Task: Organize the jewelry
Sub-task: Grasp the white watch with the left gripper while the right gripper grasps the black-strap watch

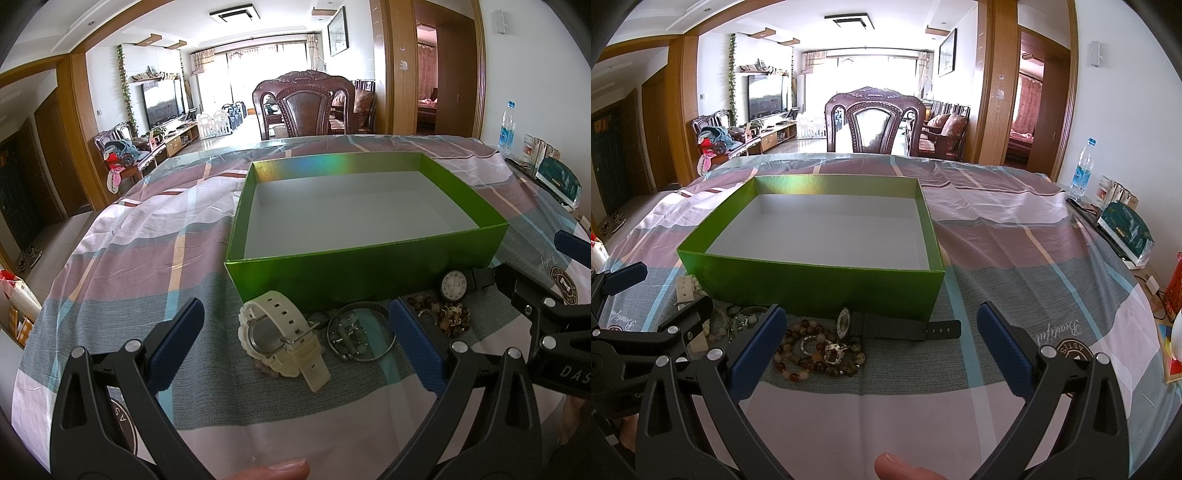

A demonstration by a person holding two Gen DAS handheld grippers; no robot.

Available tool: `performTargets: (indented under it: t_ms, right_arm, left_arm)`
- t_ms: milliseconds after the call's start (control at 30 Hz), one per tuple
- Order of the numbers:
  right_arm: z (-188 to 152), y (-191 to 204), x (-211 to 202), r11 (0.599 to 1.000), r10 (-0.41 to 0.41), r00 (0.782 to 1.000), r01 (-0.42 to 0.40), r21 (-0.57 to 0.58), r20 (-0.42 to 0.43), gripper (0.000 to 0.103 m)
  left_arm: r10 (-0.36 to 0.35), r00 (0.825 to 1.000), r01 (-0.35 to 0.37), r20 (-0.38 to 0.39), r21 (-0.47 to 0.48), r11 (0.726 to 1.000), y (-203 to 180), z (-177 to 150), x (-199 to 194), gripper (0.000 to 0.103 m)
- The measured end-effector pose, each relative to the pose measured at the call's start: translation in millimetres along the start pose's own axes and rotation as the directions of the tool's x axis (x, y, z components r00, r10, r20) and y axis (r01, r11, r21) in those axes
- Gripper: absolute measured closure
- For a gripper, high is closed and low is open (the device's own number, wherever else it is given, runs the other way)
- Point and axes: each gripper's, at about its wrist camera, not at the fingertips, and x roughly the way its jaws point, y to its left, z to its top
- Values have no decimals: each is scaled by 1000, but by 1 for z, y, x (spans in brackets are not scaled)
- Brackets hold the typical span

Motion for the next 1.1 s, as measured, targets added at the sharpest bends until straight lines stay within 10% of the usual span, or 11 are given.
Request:
performTargets:
  t_ms: [333, 533, 767, 967, 1100]
  right_arm:
    - [0, -7, 4, 999, -11, 1000, 12, 33, -28, 3]
    - [-16, -28, 45, 989, 86, 966, -53, 135, -244, 3]
    - [-35, -9, 53, 987, 153, 933, -130, 90, -326, 45]
    - [-31, 0, 47, 964, 263, 906, -236, 121, -331, 48]
    - [-20, 7, 45, 989, 112, 928, -138, -48, -355, 41]
  left_arm:
    - [69, 996, -69, -62, 4, 998, 5, -7, 14, 4]
    - [7, 973, -19, -229, -51, 999, 22, -16, 40, 4]
    - [-41, 967, 29, -253, -52, 998, 25, -25, 38, 18]
    - [-51, 961, 18, -271, -122, 992, 48, -20, 43, 29]
    - [-41, 955, -2, -293, -146, 989, 58, -21, 47, 19]
